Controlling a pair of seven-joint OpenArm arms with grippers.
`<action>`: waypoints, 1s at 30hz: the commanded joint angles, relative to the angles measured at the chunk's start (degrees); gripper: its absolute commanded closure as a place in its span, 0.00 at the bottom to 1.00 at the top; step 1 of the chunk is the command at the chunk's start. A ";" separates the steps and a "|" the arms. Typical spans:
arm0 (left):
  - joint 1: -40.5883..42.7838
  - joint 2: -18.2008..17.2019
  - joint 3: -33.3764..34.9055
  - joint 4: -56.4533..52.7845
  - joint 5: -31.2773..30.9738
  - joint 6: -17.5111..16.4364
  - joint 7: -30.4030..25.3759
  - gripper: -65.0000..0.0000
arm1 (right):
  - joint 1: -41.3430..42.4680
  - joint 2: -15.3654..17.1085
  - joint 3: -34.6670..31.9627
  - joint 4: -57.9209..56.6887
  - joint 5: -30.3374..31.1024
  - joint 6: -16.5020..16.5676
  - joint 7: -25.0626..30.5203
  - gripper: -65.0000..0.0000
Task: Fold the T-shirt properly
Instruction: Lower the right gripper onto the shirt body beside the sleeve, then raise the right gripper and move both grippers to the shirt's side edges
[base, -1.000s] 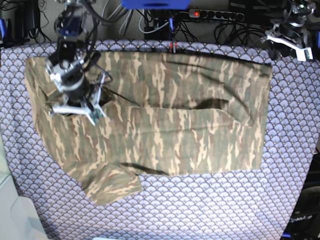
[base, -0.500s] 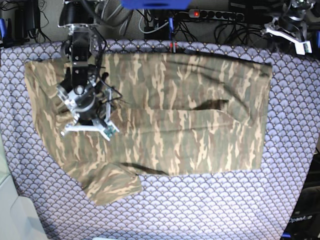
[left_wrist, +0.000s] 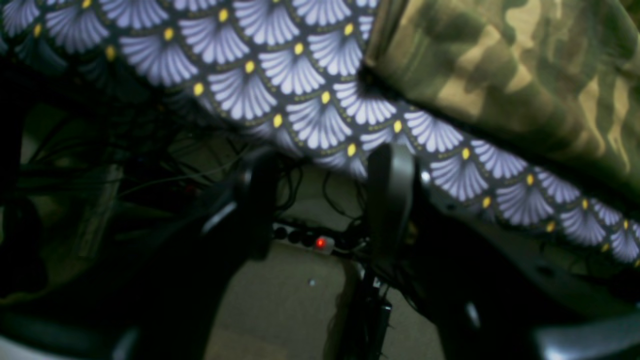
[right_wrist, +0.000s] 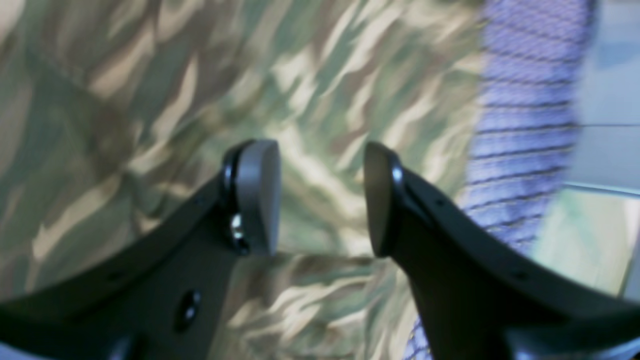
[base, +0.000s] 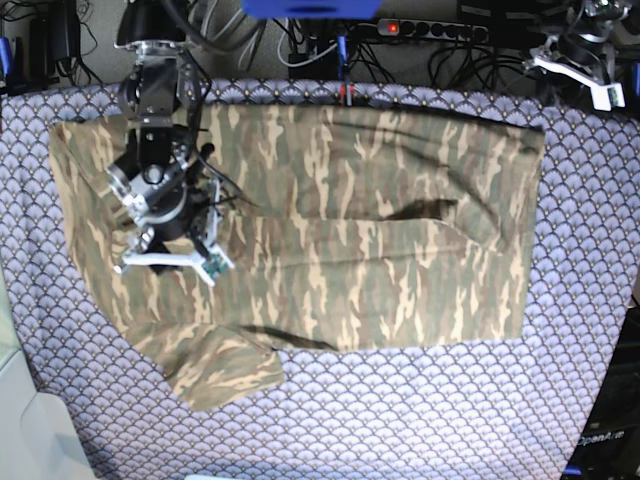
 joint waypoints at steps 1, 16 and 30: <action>0.32 -0.66 -0.45 1.12 -0.99 -0.31 -1.13 0.56 | 0.86 -0.53 -0.07 2.41 0.14 -0.29 0.82 0.56; -9.70 -3.12 -8.62 10.53 0.50 0.39 2.65 0.55 | 4.55 2.28 8.54 5.05 -0.13 -0.29 0.73 0.56; -37.04 -7.25 -1.50 8.24 22.83 0.22 17.34 0.55 | 25.39 5.62 13.91 -19.92 0.05 -0.29 1.08 0.56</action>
